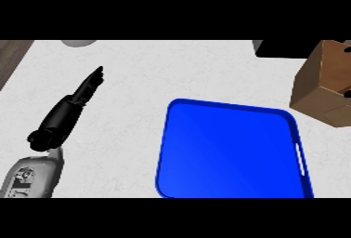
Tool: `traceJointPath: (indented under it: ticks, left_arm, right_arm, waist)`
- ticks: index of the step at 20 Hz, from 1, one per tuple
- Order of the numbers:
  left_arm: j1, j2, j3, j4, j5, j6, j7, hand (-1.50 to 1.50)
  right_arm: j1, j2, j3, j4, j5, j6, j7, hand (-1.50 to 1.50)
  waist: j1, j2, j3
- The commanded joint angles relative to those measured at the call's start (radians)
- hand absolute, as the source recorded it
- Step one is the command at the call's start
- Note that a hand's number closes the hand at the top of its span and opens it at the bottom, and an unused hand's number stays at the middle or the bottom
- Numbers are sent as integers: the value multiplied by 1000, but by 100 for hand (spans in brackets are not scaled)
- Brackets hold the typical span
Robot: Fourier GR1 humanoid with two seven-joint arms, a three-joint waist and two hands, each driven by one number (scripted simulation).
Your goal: Pick the croissant from the tray and place it in the cardboard box
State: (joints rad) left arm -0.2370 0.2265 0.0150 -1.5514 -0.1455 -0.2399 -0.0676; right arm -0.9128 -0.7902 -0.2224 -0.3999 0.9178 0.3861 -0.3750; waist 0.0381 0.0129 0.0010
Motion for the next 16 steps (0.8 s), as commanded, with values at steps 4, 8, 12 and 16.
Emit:
traceJointPath:
  ticks: [4, 8, 12, 16]
  left_arm:
    - [13, -12, 1, 11, -4, 12, -8, 0]
    - [-8, 13, 17, 15, 2, -4, 1, 0]
    - [-6, -2, -2, -8, -8, 1, 11, 0]
    - [25, -8, -1, 9, -8, -2, -42, 0]
  right_arm:
    - [-81, 39, -296, 63, -295, -14, -113, -150]
    - [-108, 22, -483, 157, -467, 18, -18, -150]
    - [-73, -43, -582, 226, -549, -11, 29, -150]
    - [-62, -100, -630, 227, -594, -53, 48, -150]
  waist:
    - [-15, -4, 5]
    - [-26, -3, 3]
    - [-1, 8, 4]
    - [9, 11, 3]
